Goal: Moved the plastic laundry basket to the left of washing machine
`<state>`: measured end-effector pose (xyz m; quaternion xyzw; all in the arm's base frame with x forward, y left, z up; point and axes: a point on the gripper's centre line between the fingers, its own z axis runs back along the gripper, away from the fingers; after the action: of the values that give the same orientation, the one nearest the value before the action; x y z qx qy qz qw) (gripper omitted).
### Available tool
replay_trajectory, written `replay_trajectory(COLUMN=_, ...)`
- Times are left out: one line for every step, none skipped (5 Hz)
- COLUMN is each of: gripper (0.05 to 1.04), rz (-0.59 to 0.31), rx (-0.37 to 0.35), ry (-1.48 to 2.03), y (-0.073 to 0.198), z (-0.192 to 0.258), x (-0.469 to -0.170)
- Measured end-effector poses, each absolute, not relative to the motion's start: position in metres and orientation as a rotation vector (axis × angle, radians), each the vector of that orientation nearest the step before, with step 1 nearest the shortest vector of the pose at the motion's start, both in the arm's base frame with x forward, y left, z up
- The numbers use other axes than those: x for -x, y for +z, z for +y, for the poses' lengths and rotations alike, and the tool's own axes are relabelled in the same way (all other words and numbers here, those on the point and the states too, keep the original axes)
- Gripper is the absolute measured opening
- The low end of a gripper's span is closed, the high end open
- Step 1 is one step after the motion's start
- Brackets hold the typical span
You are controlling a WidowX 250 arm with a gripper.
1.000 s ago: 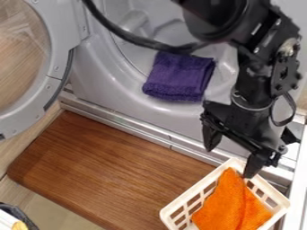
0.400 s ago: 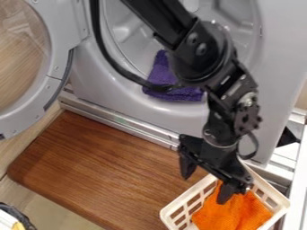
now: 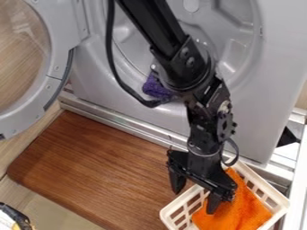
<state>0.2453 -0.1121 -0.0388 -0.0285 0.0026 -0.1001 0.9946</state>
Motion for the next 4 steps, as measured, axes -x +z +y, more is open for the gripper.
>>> replay_trajectory(gripper=0.66, rz=0.04, rx=0.13, ry=-0.234, y=-0.0523, z=-0.1187, x=-0.2493)
replay_trajectory(gripper=0.358, rz=0.035, rx=0.148, ry=-0.245, y=-0.0516, z=-0.1199, x=-0.2515)
replay_trajectory(gripper=0.165, rz=0.041, rx=0.148, ry=-0.259, y=-0.0493, z=-0.1227, x=-0.2533)
replay_trajectory(gripper=0.102, rz=0.036, rx=0.142, ry=-0.275, y=-0.0478, z=-0.1237, x=-0.2553)
